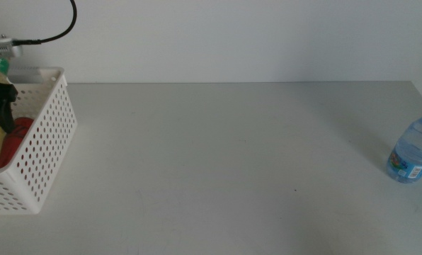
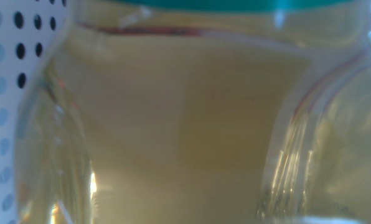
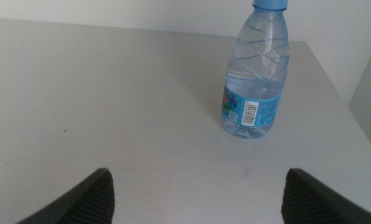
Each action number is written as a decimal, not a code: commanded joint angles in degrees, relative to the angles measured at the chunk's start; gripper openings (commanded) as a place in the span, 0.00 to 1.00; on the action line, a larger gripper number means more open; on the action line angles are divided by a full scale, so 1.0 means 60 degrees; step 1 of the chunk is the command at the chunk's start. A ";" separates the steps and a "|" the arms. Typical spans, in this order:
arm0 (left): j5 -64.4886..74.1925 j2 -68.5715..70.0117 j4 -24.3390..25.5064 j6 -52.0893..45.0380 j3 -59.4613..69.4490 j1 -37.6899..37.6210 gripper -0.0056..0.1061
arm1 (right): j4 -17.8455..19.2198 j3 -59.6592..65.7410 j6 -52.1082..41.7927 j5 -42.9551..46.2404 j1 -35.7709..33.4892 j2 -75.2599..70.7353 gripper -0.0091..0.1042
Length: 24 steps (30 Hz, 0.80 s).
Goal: Use arms to grab the bottles and put them into the dustbin to the left of the table.
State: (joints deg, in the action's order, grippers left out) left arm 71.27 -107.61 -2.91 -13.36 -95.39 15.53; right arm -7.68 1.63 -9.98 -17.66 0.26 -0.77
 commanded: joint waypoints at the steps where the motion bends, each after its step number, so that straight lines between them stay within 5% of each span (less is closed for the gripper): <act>1: 0.0706 0.0519 -0.0142 -0.0038 -0.0107 0.0003 0.04 | 0.0054 -0.0086 -0.0113 0.0717 0.0064 -0.0211 0.77; 11: 0.0533 0.0486 -0.0324 -0.0038 0.0748 -0.0011 0.04 | 0.0054 -0.0086 -0.0113 0.0717 0.0064 -0.0211 0.77; 16: 0.0254 0.0486 -0.0572 -0.0046 0.0748 -0.0011 0.13 | 0.0054 -0.0086 -0.0113 0.0717 0.0064 -0.0211 0.77; 19: 0.0171 0.0486 -0.0572 -0.0046 0.0748 -0.0011 0.27 | 0.0054 -0.0086 -0.0113 0.0717 0.0064 -0.0211 0.77; 20: 0.0072 0.0486 -0.0644 -0.0046 0.0748 -0.0011 0.52 | 0.0054 -0.0086 -0.0113 0.0717 0.0064 -0.0211 0.77; 24: -0.0041 0.0486 -0.0424 -0.0030 0.0748 -0.0011 0.80 | 0.0054 -0.0086 -0.0113 0.0717 0.0064 -0.0211 0.77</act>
State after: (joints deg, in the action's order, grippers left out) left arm 70.66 -108.44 -5.44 -13.40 -89.10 15.47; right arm -7.68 1.63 -9.98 -17.66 0.26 -0.77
